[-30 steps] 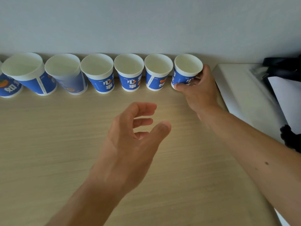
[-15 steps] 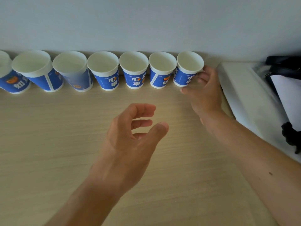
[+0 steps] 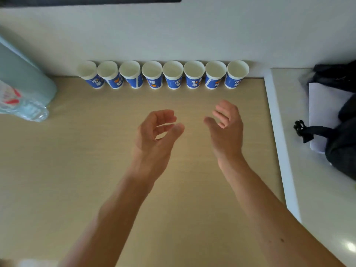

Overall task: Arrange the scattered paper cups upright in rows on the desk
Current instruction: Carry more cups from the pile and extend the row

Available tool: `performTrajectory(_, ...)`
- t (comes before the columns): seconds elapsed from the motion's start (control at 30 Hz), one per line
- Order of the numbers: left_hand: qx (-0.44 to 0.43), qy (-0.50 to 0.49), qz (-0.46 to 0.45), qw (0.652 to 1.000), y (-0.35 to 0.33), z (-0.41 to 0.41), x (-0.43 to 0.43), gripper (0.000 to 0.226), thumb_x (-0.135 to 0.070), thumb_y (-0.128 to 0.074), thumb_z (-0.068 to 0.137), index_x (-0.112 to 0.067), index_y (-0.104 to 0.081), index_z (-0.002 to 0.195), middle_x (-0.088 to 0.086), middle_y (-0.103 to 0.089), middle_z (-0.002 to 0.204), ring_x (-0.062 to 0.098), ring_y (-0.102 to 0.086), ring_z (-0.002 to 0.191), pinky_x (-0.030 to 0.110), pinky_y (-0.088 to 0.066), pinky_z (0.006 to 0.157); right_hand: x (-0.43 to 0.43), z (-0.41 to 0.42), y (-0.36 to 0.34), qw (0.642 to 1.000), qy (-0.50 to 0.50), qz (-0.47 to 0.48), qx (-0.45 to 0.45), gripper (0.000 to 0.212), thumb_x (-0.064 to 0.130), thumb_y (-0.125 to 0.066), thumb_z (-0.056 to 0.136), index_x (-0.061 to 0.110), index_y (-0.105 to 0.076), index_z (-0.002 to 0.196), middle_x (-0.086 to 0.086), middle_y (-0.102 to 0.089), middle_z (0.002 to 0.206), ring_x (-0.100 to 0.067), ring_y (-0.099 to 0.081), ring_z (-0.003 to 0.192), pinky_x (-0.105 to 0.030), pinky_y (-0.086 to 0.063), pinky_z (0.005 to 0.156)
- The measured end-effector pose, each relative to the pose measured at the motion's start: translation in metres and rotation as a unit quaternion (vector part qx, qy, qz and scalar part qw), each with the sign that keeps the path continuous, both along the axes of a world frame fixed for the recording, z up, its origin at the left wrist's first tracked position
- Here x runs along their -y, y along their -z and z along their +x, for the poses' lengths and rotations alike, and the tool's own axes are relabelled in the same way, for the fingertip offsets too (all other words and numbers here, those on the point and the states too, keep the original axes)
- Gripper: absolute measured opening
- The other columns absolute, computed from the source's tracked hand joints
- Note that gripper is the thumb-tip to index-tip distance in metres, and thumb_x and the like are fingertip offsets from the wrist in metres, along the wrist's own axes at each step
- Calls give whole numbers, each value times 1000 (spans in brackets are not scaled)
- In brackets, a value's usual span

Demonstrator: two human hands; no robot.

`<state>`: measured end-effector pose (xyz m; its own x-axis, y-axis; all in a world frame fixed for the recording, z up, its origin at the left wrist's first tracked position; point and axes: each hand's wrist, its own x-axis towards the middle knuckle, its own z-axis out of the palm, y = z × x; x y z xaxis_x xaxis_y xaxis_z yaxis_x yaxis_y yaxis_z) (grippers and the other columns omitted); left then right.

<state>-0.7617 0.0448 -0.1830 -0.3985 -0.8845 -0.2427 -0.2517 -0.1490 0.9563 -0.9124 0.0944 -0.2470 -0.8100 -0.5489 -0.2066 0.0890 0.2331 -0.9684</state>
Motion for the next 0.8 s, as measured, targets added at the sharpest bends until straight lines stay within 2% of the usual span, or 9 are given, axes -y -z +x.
performTrajectory(0.13,-22,-50,-9,998,-47,39,-22,39,-35,-69,77,-21,-66,114,-6,-72,114,2,-68,96,23,-53,81,-10,38,-51,998,-62,-16,7,51,4,-72,87,19,-55,133,3,-63,130,-5,-63,117,-35,-47,109)
performTrajectory(0.23,-38,-93,-11,995,-77,77,-40,38,-35,-68,78,-23,-66,114,-7,-73,112,2,-68,96,19,-52,80,-19,73,-84,993,-114,-36,13,46,3,-72,89,23,-56,127,4,-64,129,-7,-64,118,-34,-47,108)
performTrajectory(0.4,-45,-156,-22,986,-114,148,-61,36,-35,-69,78,-23,-68,112,-6,-75,108,5,-69,93,18,-52,79,-34,134,-123,979,-198,-45,2,44,0,-71,90,20,-59,128,3,-66,128,-5,-65,116,-33,-47,108)
performTrajectory(0.63,-53,-203,-88,974,-158,259,-62,30,-34,-67,80,-27,-68,109,-8,-75,107,5,-69,97,16,-53,79,-28,236,-165,962,-262,-77,-5,39,-1,-69,91,18,-61,124,6,-69,121,-5,-68,111,-30,-48,102)
performTrajectory(0.73,-53,-209,-111,970,-174,315,-65,28,-35,-66,80,-29,-68,108,-10,-74,107,4,-69,98,17,-54,81,-24,288,-183,957,-274,-96,-4,33,2,-68,93,14,-62,123,7,-70,117,4,-68,103,-22,-50,98)
performTrajectory(0.8,-57,-213,-118,968,-180,355,-69,27,-35,-67,81,-29,-68,107,-11,-74,106,3,-69,98,18,-54,81,-24,328,-190,954,-282,-103,-14,32,3,-68,94,13,-62,123,6,-69,118,6,-68,100,-13,-52,88)
